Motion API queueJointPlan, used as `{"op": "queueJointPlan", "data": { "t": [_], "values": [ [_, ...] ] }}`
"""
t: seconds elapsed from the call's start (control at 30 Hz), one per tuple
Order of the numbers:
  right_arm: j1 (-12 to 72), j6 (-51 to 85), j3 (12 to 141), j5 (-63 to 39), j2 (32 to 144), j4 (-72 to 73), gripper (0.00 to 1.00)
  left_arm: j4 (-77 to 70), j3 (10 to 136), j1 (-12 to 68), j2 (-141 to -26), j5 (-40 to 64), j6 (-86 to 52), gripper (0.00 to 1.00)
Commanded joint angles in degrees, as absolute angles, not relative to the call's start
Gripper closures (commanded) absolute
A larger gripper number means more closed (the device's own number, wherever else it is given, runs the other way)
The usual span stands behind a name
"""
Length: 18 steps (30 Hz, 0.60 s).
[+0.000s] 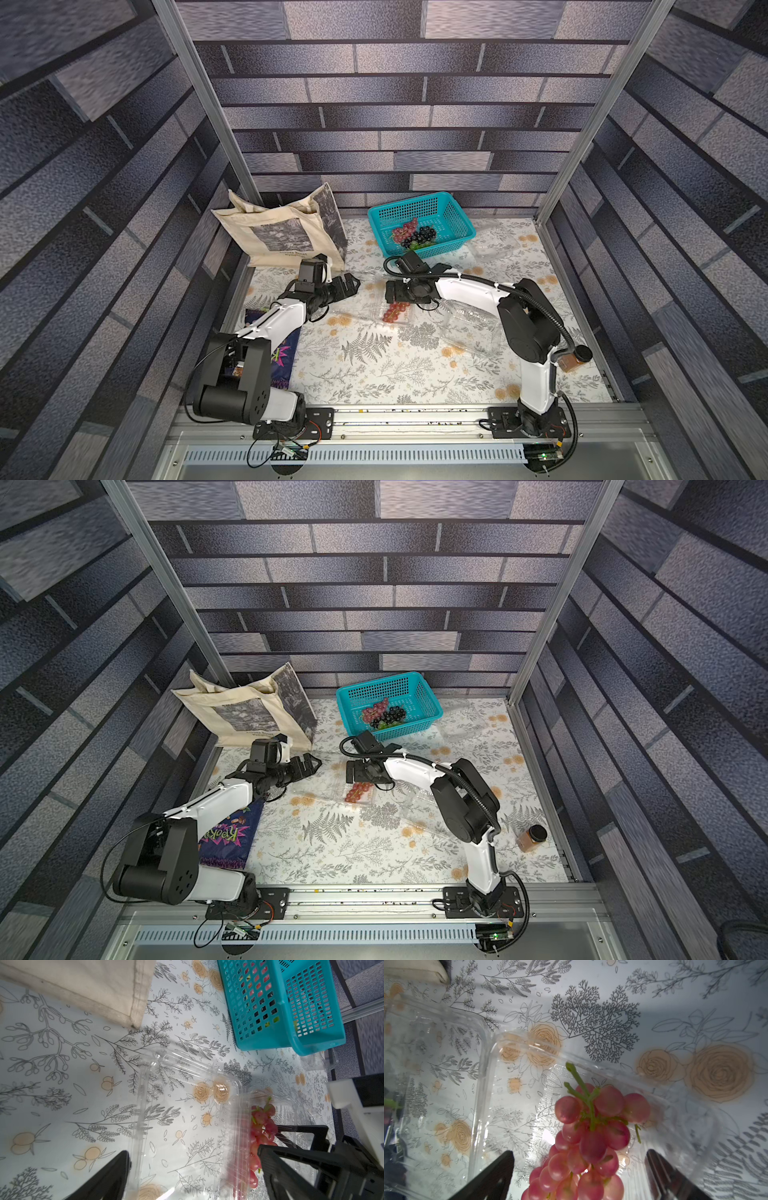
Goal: Pack grapes into containers
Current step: Close the packing box at the center of the board.
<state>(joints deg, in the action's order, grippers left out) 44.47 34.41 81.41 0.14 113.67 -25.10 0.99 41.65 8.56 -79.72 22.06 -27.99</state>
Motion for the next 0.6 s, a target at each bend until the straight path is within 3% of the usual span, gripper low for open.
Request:
{"op": "queueJointPlan", "data": {
  "t": [0.0, 0.57],
  "values": [
    [44.6, 33.8, 84.3, -0.3, 114.9, -26.3, 0.00, 3.2, 41.5, 10.0, -75.9, 22.4, -29.4, 0.00],
    [43.9, 36.4, 83.4, -4.9, 112.4, -23.6, 0.00, 3.2, 43.6, 20.1, -67.5, 17.2, -31.4, 0.00]
  ]
}}
